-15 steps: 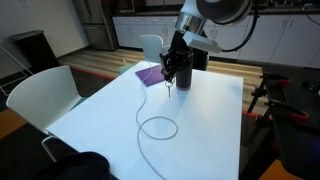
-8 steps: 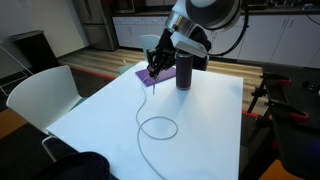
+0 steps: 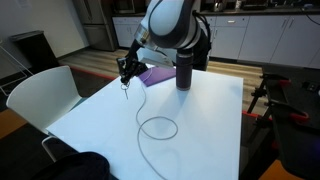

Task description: Move the keys to the left on the table

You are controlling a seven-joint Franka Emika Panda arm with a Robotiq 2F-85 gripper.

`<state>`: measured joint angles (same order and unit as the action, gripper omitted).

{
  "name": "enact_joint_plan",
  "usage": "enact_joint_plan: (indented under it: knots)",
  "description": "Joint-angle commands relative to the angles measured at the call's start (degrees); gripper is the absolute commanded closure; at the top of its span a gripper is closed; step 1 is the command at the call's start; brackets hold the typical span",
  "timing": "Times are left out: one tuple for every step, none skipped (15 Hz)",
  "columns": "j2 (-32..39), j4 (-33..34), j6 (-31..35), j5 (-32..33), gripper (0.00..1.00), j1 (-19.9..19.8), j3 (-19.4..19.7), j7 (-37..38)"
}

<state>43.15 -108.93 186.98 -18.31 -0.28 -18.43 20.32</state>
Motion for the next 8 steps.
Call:
enact_joint_plan:
  knots:
    - [6.48, 11.31, -4.86, -0.64, 0.96, 7.27, 6.68, 0.94]
    - [7.89, 13.63, -6.63, -0.98, 0.96, 9.28, 8.92, 1.69]
    - [9.11, 15.65, -8.1, -1.28, 0.96, 11.26, 11.23, 2.61]
    - [10.39, 17.53, -9.62, -1.44, 0.96, 12.84, 13.2, 3.54]
    - [11.79, 19.46, -10.98, -1.38, 0.96, 13.91, 14.71, 4.54]
    - [13.19, 21.29, -12.08, -1.22, 0.96, 15.07, 16.3, 5.61]
    - [14.23, 22.71, -13.37, -1.19, 0.96, 15.55, 17.08, 6.5]
    - [15.56, 24.42, -14.49, -1.08, 0.96, 15.8, 17.58, 7.18]
